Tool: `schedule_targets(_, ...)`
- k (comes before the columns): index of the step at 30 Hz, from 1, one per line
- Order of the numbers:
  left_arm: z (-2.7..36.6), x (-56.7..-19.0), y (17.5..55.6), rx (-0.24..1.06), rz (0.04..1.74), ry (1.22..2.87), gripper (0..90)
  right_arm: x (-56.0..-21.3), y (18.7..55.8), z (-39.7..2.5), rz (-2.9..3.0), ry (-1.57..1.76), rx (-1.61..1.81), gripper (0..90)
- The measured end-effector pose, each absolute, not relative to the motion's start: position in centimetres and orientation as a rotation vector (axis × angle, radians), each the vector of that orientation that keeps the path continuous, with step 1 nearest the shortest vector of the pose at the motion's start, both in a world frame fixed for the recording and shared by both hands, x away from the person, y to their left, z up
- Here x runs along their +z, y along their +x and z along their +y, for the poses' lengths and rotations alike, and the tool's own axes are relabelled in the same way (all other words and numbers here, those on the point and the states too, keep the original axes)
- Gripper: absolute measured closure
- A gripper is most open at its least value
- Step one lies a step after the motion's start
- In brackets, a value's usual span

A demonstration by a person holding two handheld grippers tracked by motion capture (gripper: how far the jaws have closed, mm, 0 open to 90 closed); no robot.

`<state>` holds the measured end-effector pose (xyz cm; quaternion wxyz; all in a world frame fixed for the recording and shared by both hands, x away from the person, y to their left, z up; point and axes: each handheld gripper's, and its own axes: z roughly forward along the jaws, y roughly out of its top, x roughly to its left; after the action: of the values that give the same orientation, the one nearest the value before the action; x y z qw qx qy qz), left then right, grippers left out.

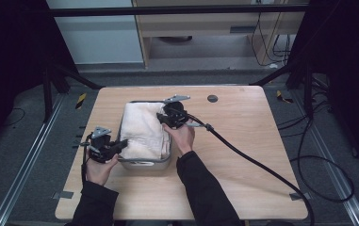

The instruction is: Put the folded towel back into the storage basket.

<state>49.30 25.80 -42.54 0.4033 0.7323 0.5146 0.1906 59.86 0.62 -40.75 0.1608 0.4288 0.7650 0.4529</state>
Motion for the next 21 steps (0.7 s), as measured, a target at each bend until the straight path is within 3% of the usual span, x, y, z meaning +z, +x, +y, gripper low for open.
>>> schedule_targets(10,25.4,-43.1,49.7,0.501,1.323,1.879,77.9,-42.0,60.2,0.8,2.198,1.214,1.245,65.6)
schedule_targets(19,25.6,-42.7,49.4,0.542,1.321,1.847,64.5,-42.5,60.3,0.8,2.227,1.188,1.205,61.5)
schedule_targets(21,25.7,-42.6,49.4,0.541,1.316,1.842,65.2,-42.6,60.3,0.8,2.231,1.184,1.205,60.2)
